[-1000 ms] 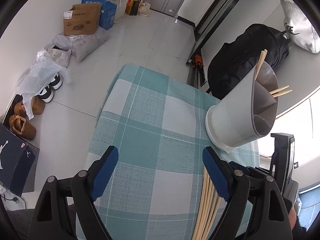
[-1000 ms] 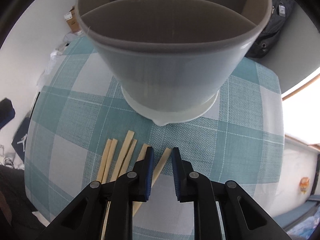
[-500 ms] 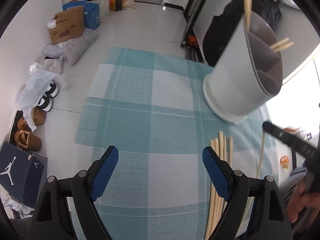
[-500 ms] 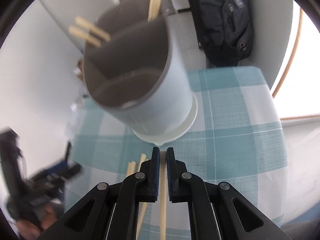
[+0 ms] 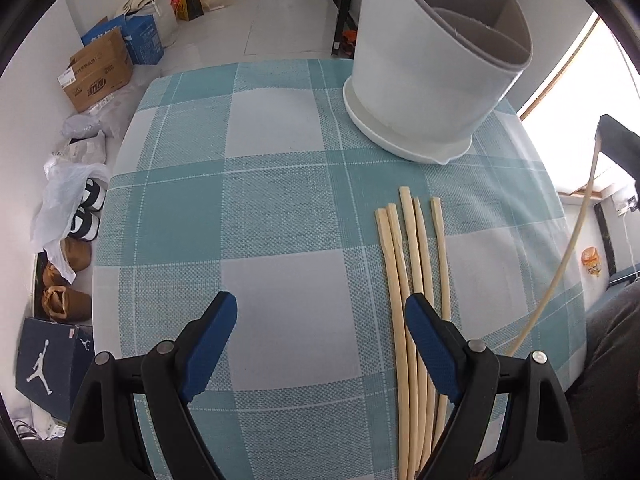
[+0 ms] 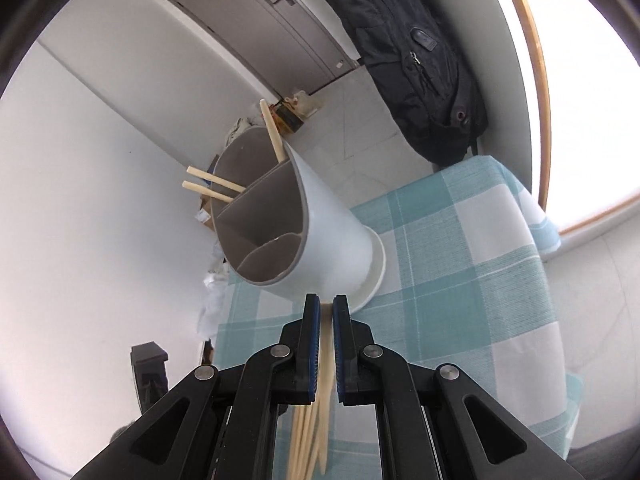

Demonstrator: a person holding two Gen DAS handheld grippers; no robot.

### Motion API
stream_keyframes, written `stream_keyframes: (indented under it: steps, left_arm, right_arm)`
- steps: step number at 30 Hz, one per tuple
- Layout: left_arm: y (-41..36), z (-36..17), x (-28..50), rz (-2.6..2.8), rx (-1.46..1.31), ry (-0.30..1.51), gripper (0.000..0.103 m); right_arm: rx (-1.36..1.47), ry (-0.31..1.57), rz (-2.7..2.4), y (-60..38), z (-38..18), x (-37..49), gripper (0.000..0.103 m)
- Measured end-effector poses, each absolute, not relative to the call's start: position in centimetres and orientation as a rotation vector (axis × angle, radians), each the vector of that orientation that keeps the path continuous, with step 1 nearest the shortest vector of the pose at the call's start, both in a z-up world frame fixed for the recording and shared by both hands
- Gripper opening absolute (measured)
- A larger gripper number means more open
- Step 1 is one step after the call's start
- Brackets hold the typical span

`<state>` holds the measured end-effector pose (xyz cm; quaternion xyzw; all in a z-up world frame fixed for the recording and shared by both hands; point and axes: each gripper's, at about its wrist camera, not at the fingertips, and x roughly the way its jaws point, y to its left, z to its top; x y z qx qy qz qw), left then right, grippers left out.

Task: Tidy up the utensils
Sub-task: 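Grasp a chopstick with the right gripper while the left gripper grasps another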

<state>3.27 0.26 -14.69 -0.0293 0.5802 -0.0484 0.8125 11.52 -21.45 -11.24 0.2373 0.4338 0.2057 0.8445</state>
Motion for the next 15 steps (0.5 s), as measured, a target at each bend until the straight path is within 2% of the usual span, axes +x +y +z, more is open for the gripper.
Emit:
stream_keyframes:
  steps: [15]
  left_arm:
    - [-1.3, -15.6, 3.3, -0.008, -0.001, 1.267, 0.083]
  right_arm:
    - [0.512, 0.837, 0.473, -23.4, -10.3, 10.0, 0.006]
